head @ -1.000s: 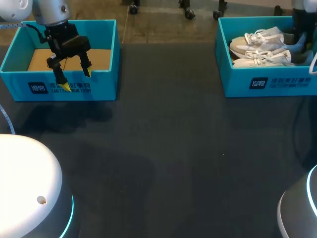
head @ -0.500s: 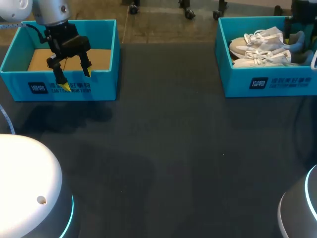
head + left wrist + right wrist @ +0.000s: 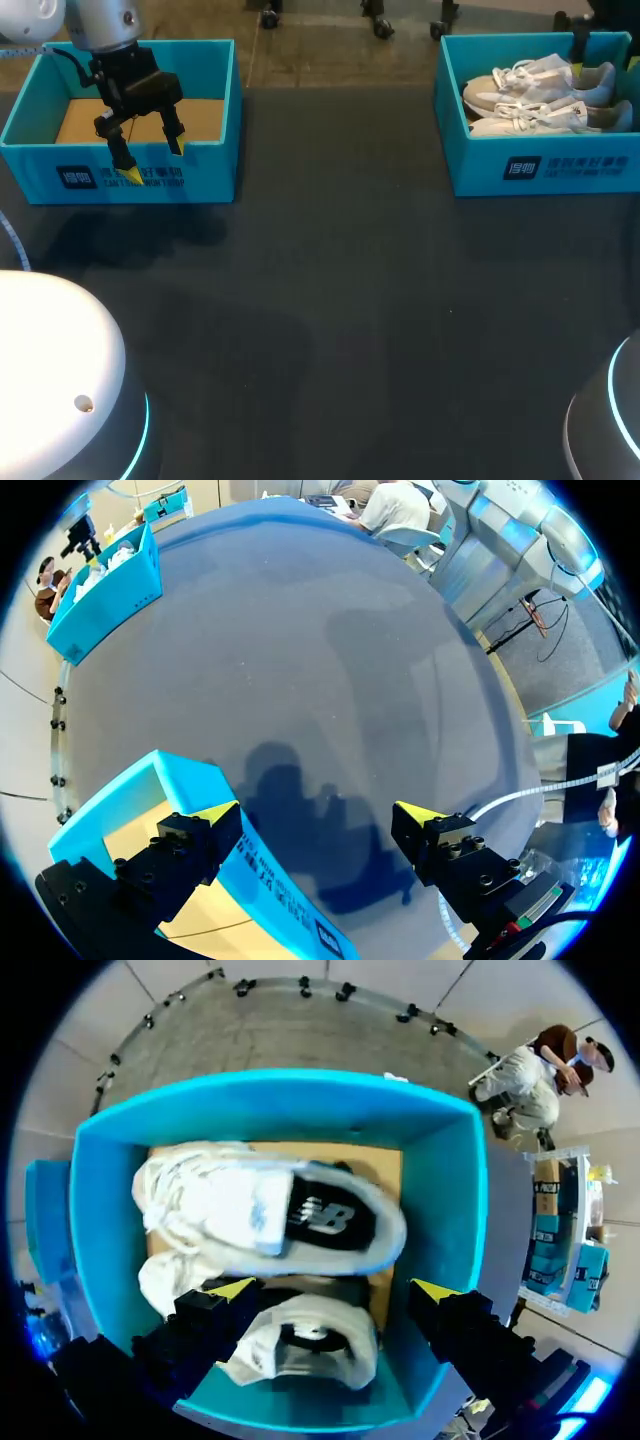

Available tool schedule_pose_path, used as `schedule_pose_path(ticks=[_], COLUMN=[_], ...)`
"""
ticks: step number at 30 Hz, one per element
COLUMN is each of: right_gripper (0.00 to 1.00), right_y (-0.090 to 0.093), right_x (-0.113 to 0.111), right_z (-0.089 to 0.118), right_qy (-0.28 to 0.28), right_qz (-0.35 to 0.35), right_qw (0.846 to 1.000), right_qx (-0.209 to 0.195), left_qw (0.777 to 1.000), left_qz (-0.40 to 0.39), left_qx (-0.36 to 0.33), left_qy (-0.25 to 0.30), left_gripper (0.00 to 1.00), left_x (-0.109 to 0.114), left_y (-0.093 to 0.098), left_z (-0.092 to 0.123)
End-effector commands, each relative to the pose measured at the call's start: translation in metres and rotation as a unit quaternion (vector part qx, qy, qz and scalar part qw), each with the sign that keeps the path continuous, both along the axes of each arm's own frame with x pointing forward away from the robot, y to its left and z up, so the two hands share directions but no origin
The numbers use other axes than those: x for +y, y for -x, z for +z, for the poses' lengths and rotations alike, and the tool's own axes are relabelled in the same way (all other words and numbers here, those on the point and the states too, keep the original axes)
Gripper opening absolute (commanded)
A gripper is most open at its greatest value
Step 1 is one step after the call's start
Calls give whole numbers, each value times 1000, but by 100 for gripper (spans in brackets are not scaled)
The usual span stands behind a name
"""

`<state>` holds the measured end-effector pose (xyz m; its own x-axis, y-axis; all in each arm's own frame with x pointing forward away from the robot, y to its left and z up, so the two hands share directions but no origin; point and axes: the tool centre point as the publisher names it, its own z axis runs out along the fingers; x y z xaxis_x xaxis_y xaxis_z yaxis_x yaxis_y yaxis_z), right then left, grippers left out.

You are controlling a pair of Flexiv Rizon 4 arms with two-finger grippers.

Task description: Take the shoe out of the shoebox, open the shoe tongue, remove and reinsert the insole, then place the shoe into the shoebox

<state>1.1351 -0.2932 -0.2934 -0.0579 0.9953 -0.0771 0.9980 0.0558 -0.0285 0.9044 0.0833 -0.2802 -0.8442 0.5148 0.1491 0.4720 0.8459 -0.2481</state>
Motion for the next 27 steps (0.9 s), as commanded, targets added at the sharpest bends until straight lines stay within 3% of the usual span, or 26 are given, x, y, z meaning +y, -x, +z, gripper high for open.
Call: schedule_pose_path(ticks=[1,8,15,22,27], right_gripper=[100,100,100,100,100], right_y=[44,69,93,113,123], right_x=[12,40,65,84,98], right_z=[14,24,29,31,33], right_qy=[-8,-16,-15,-20,-21], right_qz=[14,39,46,45,50], right_qw=[999,999,998,998,998], right_qx=[-50,-27,-28,-25,-21], left_qw=[1000,1000,1000,989,949], left_qz=[-1,-1,7,142,309], left_qx=[0,0,11,37,32], left_qy=[-1,-1,3,-31,-57], left_gripper=[100,100,100,100,100], left_x=[0,0,2,14,32], left_y=[-1,-1,-1,-5,-9], left_z=[1,1,6,31,48])
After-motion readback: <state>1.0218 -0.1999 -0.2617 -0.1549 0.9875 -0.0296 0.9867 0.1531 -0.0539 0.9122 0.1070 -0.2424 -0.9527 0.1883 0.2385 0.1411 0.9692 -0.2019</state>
